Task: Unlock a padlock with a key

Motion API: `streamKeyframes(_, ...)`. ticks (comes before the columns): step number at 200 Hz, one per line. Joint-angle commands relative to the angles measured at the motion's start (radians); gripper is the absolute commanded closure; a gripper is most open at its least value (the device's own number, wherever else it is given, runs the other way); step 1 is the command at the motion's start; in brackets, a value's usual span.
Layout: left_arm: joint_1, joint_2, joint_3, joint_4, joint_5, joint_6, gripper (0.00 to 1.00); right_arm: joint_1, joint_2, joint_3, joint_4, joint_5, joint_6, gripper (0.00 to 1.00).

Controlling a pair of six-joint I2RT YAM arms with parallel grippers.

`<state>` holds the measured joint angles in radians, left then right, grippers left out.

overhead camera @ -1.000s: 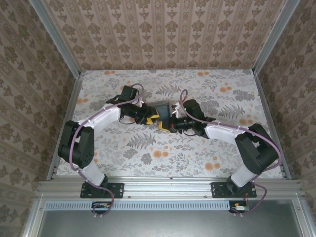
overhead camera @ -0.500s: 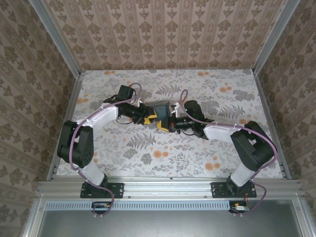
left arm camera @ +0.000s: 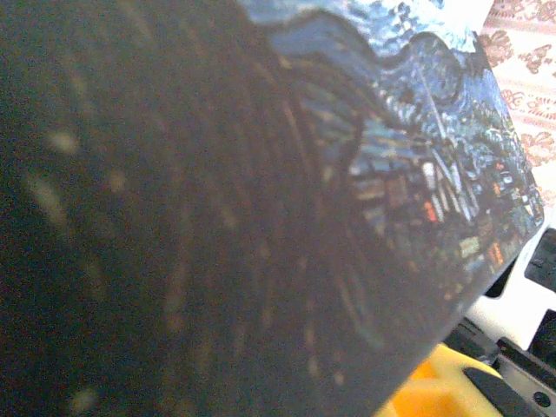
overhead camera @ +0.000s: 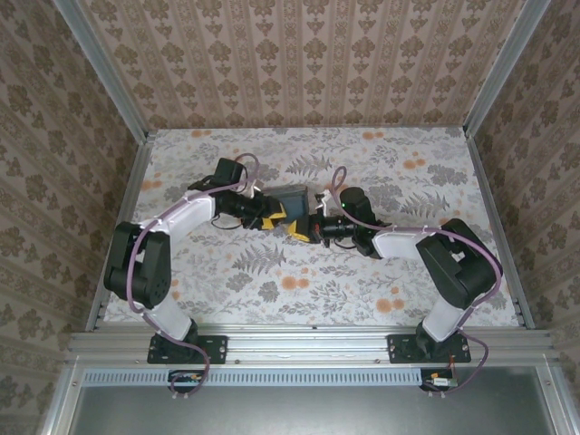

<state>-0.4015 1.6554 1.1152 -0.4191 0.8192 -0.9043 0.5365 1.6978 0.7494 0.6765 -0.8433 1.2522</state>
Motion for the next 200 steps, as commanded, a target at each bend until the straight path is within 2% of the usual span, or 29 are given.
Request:
streamKeyframes(1,0.008,-0.077,-0.023,0.055,0.024,-0.056,1.0,0.008,0.016,-0.033,0.092,0.047,0.064,1.0)
streamKeyframes(48,0.013,-0.107,-0.07,0.113,0.012,-0.13,1.0,0.027,0.009,-0.078,0.166,0.104,0.118,1.0)
streamKeyframes(101,0.021,-0.122,-0.088,0.108,-0.029,-0.146,1.0,0.047,0.007,-0.098,0.255,0.141,0.175,1.0)
streamKeyframes(200,0.023,-0.141,-0.113,0.125,-0.072,-0.176,1.0,0.069,-0.012,-0.09,0.241,0.176,0.153,1.0)
